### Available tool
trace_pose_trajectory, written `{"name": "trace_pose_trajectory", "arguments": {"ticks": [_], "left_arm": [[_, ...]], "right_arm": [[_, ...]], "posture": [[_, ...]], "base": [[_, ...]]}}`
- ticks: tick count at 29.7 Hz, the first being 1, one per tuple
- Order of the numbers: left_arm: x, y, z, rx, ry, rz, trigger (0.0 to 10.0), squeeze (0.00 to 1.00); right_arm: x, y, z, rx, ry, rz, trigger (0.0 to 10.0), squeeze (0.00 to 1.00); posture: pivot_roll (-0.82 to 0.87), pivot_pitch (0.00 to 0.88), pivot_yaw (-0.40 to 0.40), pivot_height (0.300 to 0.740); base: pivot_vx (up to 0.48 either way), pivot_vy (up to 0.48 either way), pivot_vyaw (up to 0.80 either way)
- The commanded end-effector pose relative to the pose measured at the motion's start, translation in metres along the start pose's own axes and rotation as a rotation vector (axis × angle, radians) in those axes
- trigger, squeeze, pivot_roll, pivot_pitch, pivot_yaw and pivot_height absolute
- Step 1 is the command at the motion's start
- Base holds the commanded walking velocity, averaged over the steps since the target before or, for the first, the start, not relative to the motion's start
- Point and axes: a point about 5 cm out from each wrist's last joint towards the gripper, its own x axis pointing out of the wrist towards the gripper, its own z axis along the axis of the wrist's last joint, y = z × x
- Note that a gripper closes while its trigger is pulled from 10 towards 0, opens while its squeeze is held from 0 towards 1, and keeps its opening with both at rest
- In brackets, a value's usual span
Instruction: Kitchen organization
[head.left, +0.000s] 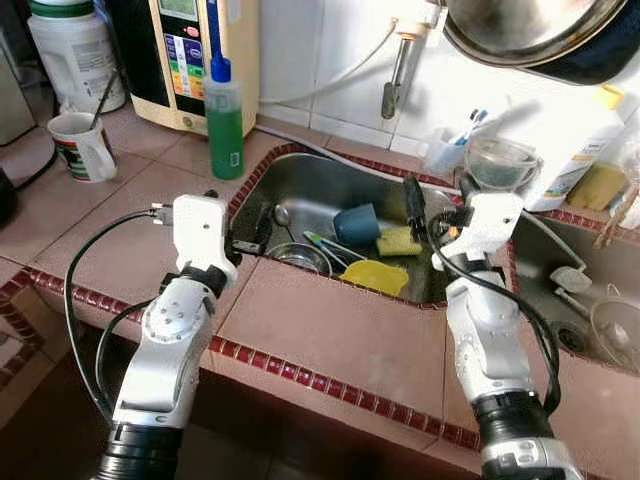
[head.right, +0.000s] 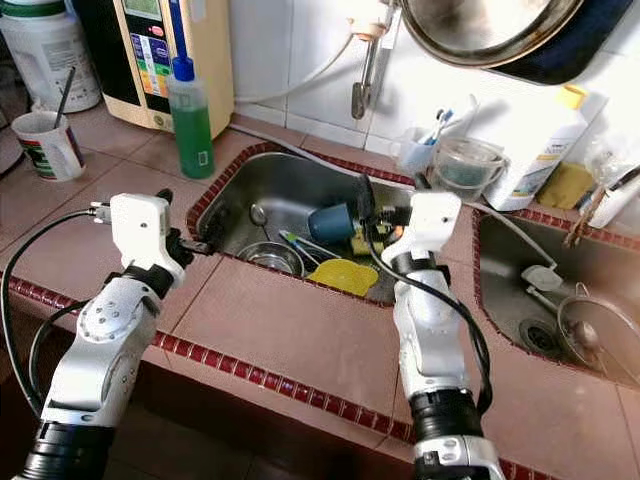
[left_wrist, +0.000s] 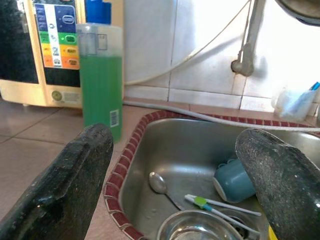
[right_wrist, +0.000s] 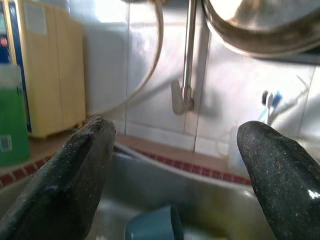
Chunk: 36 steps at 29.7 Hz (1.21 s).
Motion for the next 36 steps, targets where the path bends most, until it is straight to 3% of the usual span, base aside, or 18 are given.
{"name": "trace_pose_trajectory", "arguments": {"ticks": [1, 14, 36], "left_arm": [[-0.001, -0.004, -0.004, -0.009, 0.01, -0.013, 10.0, 0.0], [-0.01, 0.0, -0.01, 0.014, 0.029, -0.022, 10.0, 0.0], [-0.01, 0.001, -0.01, 0.011, 0.057, -0.044, 10.0, 0.0]], "right_arm": [[0.0, -0.002, 0.003, -0.007, -0.007, -0.009, 10.0, 0.0], [-0.019, 0.004, -0.008, -0.044, 0.036, -0.005, 10.0, 0.0], [-0.019, 0.006, -0.009, -0.051, 0.043, 0.004, 10.0, 0.0]], "posture": [[-0.13, 0.004, -0.077, 0.732], [-0.13, 0.007, -0.068, 0.732], [-0.12, 0.002, -0.066, 0.732]], "base": [[0.0, 0.0, 0.0], [0.0, 0.0, 0.0], [-0.18, 0.0, 0.0]]}}
